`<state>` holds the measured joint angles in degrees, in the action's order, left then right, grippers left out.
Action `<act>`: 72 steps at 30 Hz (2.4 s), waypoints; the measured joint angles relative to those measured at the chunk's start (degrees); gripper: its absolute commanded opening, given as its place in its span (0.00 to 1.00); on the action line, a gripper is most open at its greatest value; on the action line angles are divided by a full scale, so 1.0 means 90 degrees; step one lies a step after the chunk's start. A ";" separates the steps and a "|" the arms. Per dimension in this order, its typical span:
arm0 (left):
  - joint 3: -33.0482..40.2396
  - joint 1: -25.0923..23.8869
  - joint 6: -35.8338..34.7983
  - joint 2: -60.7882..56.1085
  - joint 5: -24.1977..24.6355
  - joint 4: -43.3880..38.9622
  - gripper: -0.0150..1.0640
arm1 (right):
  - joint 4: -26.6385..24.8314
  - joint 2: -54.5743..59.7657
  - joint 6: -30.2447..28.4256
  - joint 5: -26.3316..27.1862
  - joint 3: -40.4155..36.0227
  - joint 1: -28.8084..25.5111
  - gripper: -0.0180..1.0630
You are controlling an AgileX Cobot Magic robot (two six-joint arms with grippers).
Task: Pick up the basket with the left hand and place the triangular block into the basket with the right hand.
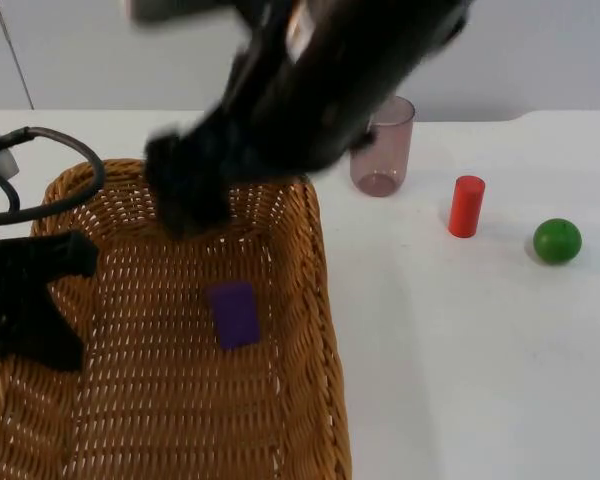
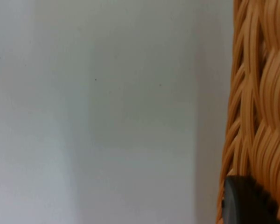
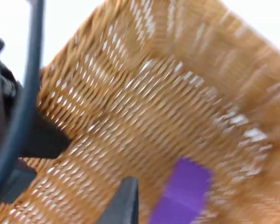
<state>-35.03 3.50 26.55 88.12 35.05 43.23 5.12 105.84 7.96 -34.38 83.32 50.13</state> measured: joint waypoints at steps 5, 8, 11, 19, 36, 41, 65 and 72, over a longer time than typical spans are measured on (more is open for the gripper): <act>0.0000 0.0000 0.0000 0.0000 0.0000 0.0000 0.01 | 0.1277 -0.1127 0.0681 -0.0556 0.0000 0.0000 0.84; 0.0000 0.0000 0.0000 0.0000 0.0000 0.0000 0.01 | 0.1741 -0.1997 0.0975 -0.0827 -0.0201 0.0000 0.84; 0.0000 0.0000 0.0000 0.0000 0.0000 0.0000 0.01 | 0.1835 -0.2742 0.1027 -0.0886 -0.0670 0.0000 0.84; -0.0179 0.0210 0.0000 0.0151 0.0000 0.0014 0.01 | 0.1998 -0.4908 0.1264 -0.0526 -0.2327 0.0000 0.84; -0.2650 0.0416 0.0186 0.3289 0.0051 0.0492 0.02 | 0.2057 -0.6292 0.1376 -0.1118 -0.2792 0.0000 0.84; -0.2864 0.0416 0.0186 0.3477 0.0254 0.0492 0.25 | 0.2090 -0.6292 0.1421 -0.1375 -0.2792 0.0000 0.84; -0.2906 -0.0466 -0.0007 -0.0860 0.0166 -0.1052 0.99 | 0.2702 -0.7025 0.1446 -0.1200 -0.2802 0.0000 0.84; -0.2763 0.0428 0.0147 -0.2506 0.0178 -0.1080 0.99 | 0.2701 -0.7366 0.1446 -0.1190 -0.2832 0.0000 0.84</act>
<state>-59.90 7.35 27.88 65.57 36.66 33.51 29.43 39.54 20.97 -45.10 57.83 50.13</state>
